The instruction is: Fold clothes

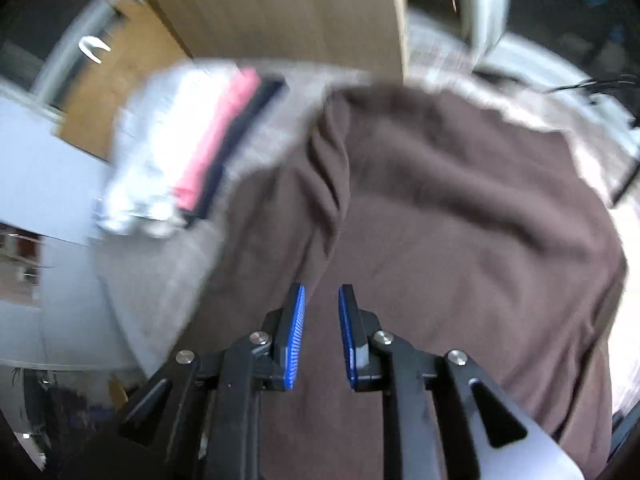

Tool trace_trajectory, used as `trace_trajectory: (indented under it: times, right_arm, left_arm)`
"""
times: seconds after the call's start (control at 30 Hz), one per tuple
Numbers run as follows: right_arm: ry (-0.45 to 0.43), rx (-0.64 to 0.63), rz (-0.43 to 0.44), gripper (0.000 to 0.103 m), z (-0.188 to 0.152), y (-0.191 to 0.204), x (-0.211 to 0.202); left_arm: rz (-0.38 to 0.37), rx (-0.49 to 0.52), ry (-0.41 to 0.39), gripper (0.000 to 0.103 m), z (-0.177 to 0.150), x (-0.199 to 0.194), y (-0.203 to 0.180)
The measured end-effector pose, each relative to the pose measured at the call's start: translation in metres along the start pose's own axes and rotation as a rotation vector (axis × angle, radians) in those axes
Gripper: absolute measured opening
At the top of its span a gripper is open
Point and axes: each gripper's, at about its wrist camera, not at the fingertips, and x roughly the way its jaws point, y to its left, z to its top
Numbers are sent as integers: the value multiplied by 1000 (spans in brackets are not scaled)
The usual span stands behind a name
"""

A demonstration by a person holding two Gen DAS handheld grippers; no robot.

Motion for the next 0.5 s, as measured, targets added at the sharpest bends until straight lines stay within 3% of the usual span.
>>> trace_trajectory:
  times: [0.1,0.17,0.33,0.5]
  right_arm:
    - [-63,-94,1,28,0,15,-39]
    - [-70,-200,-56,29,15,41,-36]
    - [16,-359,-167,32,52,107,56]
    - [103,-413,-250,32,73,137,147]
  left_arm:
    - [38,-31,-17,10,6,9,13]
    - [28,-49,-19,11,14,30,23]
    - [-53,-99,17,12,29,81,39]
    - [-126,-79,19,18,31,98,27]
